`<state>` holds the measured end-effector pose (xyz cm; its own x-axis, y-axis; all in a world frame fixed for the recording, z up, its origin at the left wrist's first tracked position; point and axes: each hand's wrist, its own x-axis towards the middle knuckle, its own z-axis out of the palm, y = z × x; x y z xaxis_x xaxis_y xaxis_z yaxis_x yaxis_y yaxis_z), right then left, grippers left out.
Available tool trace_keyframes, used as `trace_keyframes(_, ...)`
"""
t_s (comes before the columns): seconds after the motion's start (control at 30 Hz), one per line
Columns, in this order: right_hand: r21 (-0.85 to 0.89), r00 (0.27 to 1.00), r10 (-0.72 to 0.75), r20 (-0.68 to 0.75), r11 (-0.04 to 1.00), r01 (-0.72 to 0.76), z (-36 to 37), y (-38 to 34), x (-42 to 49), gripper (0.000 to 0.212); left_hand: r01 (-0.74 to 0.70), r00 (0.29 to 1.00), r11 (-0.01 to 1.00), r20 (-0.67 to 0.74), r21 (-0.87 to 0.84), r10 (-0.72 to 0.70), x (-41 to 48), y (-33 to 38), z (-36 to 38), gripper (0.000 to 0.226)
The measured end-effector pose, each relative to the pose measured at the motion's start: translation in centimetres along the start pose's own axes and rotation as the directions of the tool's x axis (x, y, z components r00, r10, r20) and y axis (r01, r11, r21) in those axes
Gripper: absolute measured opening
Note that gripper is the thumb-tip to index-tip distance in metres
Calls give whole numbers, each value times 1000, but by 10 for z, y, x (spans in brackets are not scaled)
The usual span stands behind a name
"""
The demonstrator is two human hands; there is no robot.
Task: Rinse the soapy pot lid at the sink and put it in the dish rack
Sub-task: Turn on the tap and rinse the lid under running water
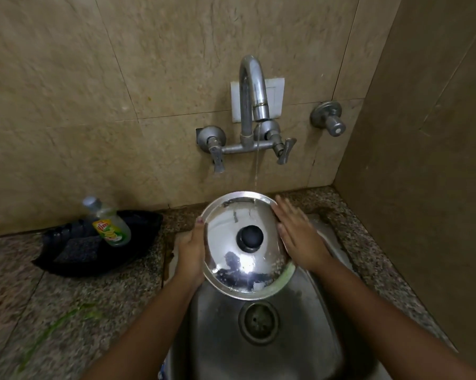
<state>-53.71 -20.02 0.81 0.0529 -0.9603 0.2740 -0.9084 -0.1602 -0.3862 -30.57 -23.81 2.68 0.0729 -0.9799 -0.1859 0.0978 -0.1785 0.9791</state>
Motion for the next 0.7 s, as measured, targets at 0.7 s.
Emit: trace_keyframes(0.7, 613, 817, 493, -299, 756, -231, -79, -35, 118, 41, -12, 996, 1000, 84, 7, 11, -6, 28, 18, 37)
